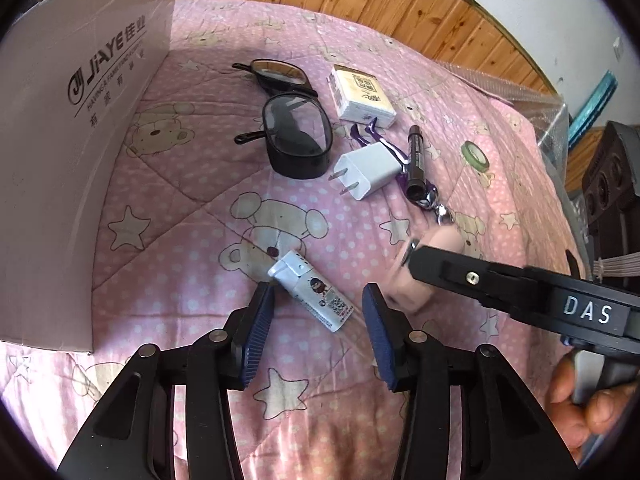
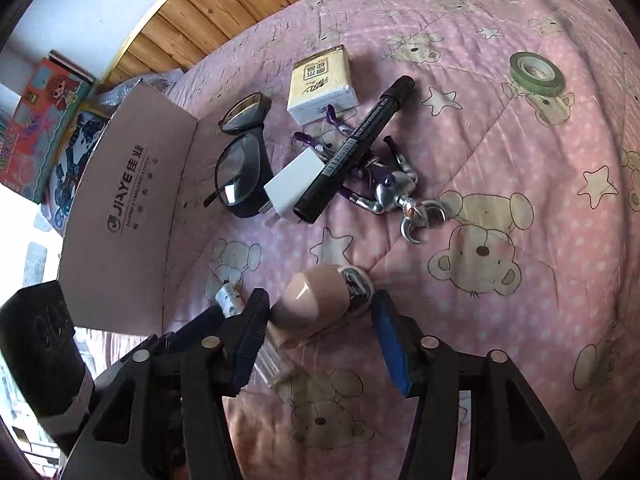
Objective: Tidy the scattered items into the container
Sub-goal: 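Grasp the clear tube bottle with the left gripper while the right gripper grasps the pink stapler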
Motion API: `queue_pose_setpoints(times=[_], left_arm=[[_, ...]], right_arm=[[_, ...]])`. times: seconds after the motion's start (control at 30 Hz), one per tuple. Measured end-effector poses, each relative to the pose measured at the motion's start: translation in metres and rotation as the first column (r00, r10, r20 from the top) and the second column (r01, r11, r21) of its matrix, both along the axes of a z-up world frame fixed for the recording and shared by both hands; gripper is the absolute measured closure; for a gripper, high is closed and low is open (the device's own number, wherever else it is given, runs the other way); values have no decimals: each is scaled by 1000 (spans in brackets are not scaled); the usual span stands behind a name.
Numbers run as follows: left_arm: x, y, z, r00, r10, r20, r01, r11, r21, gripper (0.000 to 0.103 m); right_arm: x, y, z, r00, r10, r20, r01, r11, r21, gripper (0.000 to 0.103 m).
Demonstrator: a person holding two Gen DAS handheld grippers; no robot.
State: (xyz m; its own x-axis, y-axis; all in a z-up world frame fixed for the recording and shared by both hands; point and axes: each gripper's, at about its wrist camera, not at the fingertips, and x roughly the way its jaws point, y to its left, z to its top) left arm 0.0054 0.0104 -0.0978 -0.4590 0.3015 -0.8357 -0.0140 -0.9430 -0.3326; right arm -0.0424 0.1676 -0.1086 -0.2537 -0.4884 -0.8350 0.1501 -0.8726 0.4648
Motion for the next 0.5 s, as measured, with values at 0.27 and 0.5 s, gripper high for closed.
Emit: queue_pose_setpoints(times=[0.27, 0.5], left_arm=[[-9, 16, -1, 1000, -27, -13, 27, 1000, -2, 47], [-15, 21, -1, 994, -83, -72, 72, 987, -142, 83]], right_arm=[[2, 7, 13, 995, 28, -92, -12, 986, 165, 76], [-6, 0, 0, 992, 57, -110, -29, 971, 237, 72]])
